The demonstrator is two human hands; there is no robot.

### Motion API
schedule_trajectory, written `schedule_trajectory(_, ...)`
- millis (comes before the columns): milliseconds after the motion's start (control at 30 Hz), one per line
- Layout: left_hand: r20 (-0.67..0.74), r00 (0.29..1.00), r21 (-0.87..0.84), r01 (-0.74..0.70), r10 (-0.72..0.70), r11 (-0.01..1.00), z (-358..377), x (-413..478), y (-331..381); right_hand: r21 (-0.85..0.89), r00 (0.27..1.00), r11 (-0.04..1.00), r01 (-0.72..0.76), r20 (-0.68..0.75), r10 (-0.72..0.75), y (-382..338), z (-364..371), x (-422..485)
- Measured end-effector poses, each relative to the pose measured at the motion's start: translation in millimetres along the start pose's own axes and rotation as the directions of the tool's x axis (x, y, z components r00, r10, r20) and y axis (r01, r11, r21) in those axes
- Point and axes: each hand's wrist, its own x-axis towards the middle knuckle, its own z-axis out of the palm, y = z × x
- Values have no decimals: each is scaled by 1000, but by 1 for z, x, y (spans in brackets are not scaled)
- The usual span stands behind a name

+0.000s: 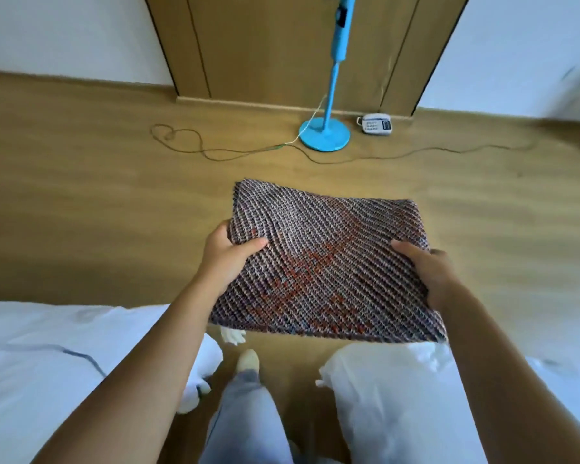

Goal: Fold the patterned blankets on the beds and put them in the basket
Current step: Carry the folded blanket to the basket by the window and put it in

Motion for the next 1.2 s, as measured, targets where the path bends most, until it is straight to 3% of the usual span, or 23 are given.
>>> schedule_trajectory(267,266,964,14,-11,7,1000,114,140,50,-17,950,991,132,-282,-131,-51,-48,97)
schedule_trajectory(567,532,846,65,-91,43,994,281,255,125,152,818,969,194,-571,-74,-108,-118,164)
schedule_trajectory(1200,809,587,137,-178,-7,974,749,303,241,259,596,938,229,-800,75,-162,-457,330)
